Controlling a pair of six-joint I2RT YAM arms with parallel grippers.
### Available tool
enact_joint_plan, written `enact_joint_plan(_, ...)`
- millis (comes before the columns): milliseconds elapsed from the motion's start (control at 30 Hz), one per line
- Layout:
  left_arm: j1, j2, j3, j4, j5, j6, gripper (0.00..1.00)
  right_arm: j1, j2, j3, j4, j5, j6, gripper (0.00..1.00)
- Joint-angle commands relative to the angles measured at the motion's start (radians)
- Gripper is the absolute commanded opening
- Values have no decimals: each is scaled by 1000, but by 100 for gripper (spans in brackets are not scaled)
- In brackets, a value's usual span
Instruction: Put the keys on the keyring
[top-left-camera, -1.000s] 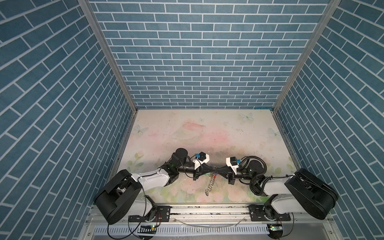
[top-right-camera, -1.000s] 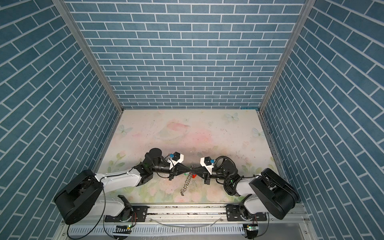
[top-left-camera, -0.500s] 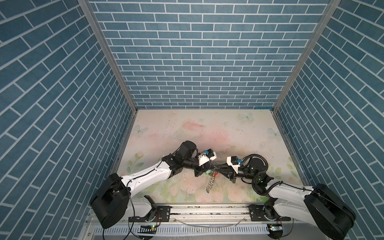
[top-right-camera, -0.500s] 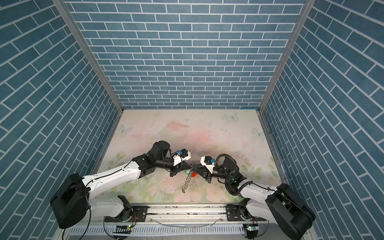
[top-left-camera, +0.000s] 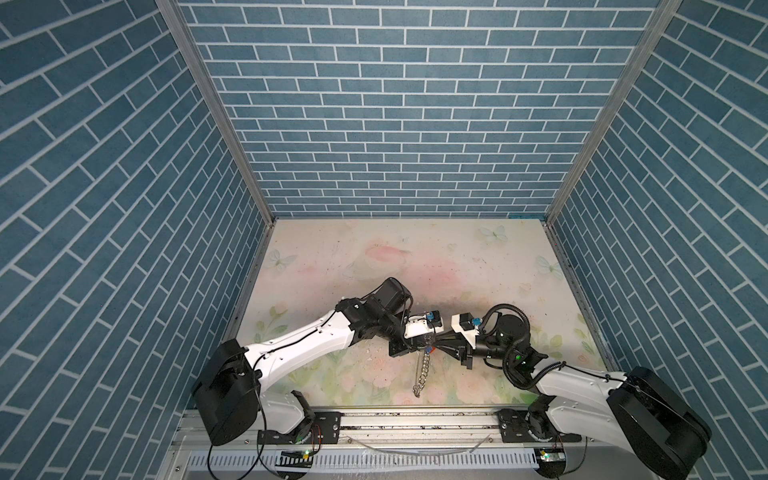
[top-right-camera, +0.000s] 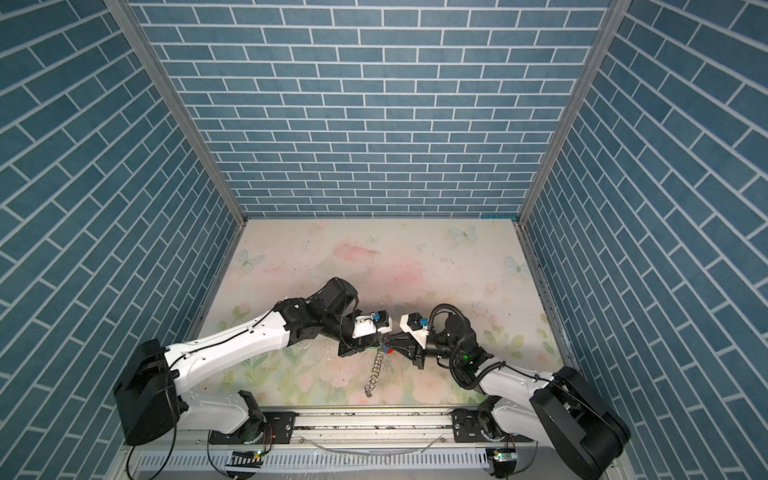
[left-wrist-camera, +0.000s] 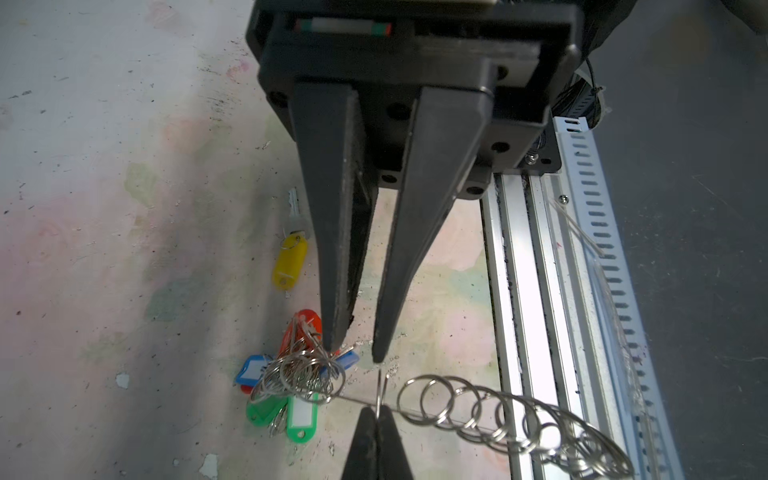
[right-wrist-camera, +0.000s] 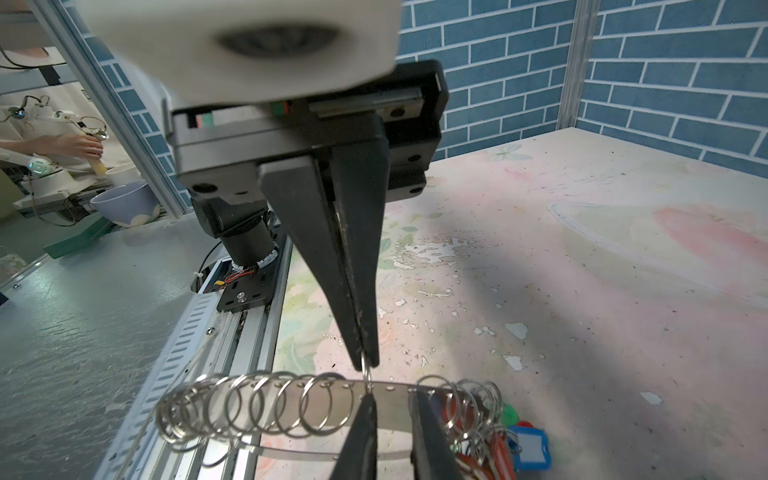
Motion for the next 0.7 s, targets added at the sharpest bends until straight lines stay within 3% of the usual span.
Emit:
enact_joint_plan(0, -6, 8, 40, -27, 17, 37, 0, -2, 47, 30, 142, -73, 59, 18)
enact_joint_plan(200, -7, 13, 46, -27, 9, 41, 0, -3, 109, 28, 257, -128, 121, 18)
enact_joint_plan(667, -6, 17, 45, 5, 19, 37, 0, 0, 113, 32, 190, -119, 82, 22)
